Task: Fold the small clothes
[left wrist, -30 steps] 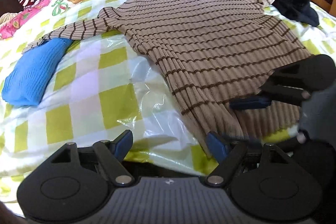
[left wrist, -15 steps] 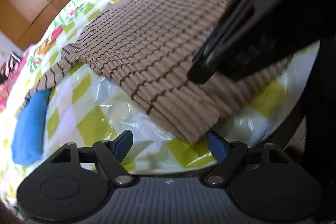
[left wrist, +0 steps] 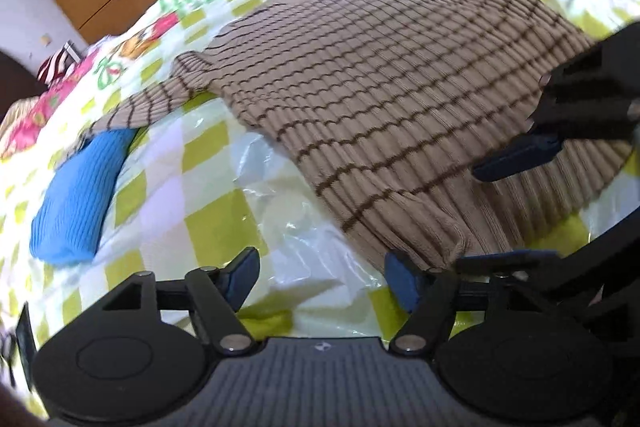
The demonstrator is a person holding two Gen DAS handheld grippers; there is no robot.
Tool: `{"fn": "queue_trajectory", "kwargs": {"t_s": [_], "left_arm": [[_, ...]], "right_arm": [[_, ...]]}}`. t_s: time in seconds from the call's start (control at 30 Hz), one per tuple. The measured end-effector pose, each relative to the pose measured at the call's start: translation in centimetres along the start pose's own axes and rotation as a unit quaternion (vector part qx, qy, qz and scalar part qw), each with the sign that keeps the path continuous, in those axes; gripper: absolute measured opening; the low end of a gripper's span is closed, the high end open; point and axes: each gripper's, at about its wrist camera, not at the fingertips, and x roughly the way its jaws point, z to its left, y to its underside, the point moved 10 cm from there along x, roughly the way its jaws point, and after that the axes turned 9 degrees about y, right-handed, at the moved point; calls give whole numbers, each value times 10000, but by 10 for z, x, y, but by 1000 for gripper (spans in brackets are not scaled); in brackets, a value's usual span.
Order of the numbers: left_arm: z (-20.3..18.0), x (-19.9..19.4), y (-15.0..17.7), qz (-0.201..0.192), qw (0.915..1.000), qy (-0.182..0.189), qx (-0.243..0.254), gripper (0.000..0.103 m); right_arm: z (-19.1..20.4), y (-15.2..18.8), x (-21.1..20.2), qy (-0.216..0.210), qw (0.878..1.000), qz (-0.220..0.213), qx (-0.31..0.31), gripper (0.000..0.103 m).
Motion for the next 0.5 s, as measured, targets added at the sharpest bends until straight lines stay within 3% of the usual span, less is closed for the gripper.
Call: {"fn": "queue_trajectory", "kwargs": {"t_s": [0.07, 0.1, 0.13, 0.23, 0.5], "left_arm": [[3, -6, 1, -64, 9996, 185, -199, 79], [4, -10, 2, -107, 9995, 194, -219, 79], [5, -14, 3, -141, 9995, 236, -161, 80], [-4, -20, 8, -153, 9988, 412, 236, 82], [-56, -1, -3, -230, 9910, 228, 1299, 83]], "right_arm": [[1, -2, 5, 12, 10000, 27, 35, 42], [0, -2, 6, -54, 9998, 60, 167, 35], [-4, -2, 5, -88, 9995, 96, 301, 23], [-21, -5, 3, -176, 9963, 189, 822, 15], [-46, -9, 0, -601, 9792, 398, 1895, 6]]}}
